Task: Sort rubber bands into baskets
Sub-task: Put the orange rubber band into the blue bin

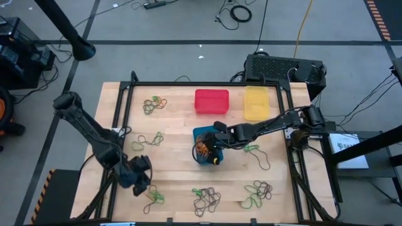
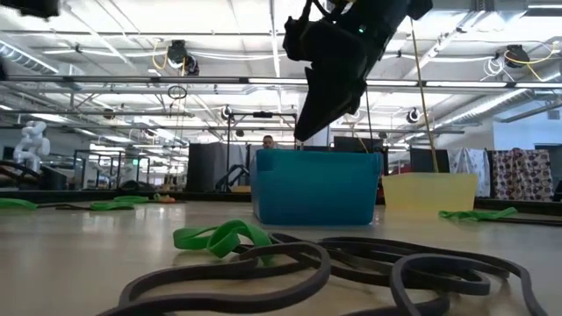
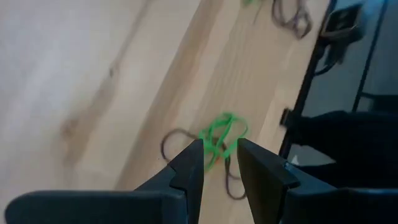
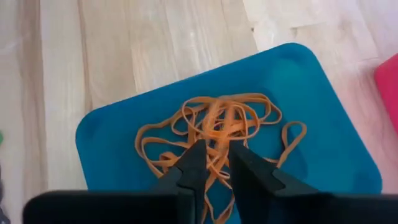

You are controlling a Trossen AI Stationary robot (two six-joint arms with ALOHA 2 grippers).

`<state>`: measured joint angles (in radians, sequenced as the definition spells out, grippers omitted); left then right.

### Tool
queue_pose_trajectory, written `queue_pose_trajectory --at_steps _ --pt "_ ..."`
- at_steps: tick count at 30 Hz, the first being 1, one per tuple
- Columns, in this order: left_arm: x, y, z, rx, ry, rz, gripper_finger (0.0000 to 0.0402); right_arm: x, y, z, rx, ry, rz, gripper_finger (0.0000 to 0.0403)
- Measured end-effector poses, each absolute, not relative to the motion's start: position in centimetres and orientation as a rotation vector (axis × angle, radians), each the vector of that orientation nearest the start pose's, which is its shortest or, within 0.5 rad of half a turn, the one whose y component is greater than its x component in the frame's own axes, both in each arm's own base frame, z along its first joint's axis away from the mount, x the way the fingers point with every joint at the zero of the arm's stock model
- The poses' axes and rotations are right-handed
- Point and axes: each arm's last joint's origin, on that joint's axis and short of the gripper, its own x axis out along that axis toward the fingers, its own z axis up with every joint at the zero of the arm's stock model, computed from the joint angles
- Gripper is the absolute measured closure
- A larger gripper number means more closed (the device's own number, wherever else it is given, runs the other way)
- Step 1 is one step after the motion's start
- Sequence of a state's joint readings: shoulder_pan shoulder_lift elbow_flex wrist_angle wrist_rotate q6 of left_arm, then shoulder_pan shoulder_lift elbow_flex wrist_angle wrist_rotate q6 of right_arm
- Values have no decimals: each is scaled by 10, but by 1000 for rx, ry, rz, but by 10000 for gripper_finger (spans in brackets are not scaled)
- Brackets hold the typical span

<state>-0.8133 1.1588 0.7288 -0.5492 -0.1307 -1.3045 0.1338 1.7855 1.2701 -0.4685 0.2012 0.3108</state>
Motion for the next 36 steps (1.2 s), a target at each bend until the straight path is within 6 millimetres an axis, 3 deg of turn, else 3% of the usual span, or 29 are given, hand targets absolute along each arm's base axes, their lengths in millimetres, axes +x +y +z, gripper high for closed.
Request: queue_pose_trajectory --at_steps 10,15,28,36 --pt "157 -196 190 -747 1167 -59 297 367 42 215 56 969 -186 309" --pt "155 -206 172 -684 1239 -42 297 365 43 216 57 976 -177 308" --pt "149 -205 141 -510 1392 66 297 359 44 213 74 1050 -143 309" --pt "149 -208 135 -271 1391 -113 297 359 44 213 81 1051 -144 309"
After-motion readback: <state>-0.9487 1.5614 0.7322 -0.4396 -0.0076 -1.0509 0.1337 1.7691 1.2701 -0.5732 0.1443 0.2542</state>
